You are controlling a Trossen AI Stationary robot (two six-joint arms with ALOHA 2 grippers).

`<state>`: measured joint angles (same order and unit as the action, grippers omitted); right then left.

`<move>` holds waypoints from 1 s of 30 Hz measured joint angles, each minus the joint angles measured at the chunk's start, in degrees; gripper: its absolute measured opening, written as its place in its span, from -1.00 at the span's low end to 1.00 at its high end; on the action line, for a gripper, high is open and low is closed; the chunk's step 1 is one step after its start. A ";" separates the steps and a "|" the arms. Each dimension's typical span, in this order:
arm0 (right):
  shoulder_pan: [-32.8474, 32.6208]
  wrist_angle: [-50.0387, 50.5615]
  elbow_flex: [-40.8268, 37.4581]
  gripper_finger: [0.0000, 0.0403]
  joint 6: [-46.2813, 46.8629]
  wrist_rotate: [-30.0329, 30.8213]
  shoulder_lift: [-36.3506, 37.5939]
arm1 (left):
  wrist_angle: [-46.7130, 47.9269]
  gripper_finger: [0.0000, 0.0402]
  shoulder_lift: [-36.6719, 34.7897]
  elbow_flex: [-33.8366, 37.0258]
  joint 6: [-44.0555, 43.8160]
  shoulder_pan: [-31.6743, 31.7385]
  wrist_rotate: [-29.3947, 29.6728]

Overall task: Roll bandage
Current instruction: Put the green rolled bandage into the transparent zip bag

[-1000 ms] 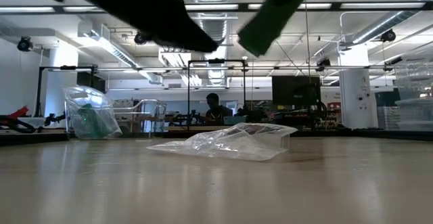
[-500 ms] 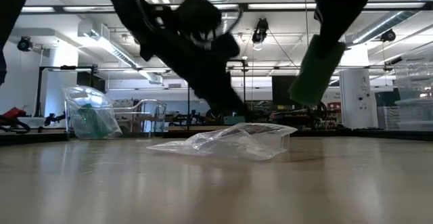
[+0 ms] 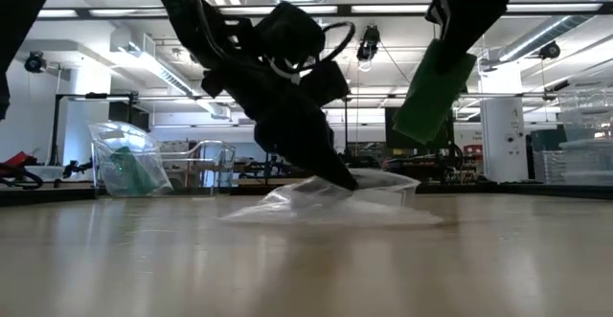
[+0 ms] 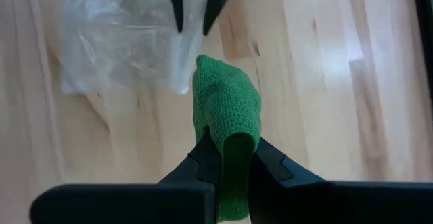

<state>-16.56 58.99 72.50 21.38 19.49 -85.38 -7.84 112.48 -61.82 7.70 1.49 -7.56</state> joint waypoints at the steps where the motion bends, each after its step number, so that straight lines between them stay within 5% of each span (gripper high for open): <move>1: -0.02 0.03 -0.16 -0.86 -1.95 0.04 0.00 | 0.01 -0.53 -0.56 0.00 0.07 -0.37 0.29; 5: -1.38 0.23 -0.20 -0.86 -7.47 3.46 0.29 | 2.58 -0.94 -4.94 0.00 3.23 -2.05 -0.68; 12: -7.26 -0.80 4.73 -0.86 -20.78 21.42 2.67 | 6.73 -0.99 -17.11 0.50 16.68 -6.59 -2.15; 19: -13.51 -26.78 6.64 -0.86 -41.60 29.46 3.12 | 7.69 -1.00 -29.89 0.57 28.41 -11.78 -3.33; 25: -15.90 -48.26 6.63 -0.86 -65.26 30.97 0.04 | 9.42 -1.00 -37.76 0.57 25.55 -14.19 -7.99; 30: -17.26 -48.97 7.02 -0.86 -71.32 23.54 -0.68 | 10.96 -1.00 -41.62 0.57 17.18 -15.52 -17.96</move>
<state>-33.83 10.02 79.53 -49.94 43.03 -86.07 3.11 70.86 -61.25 24.88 -14.03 -25.52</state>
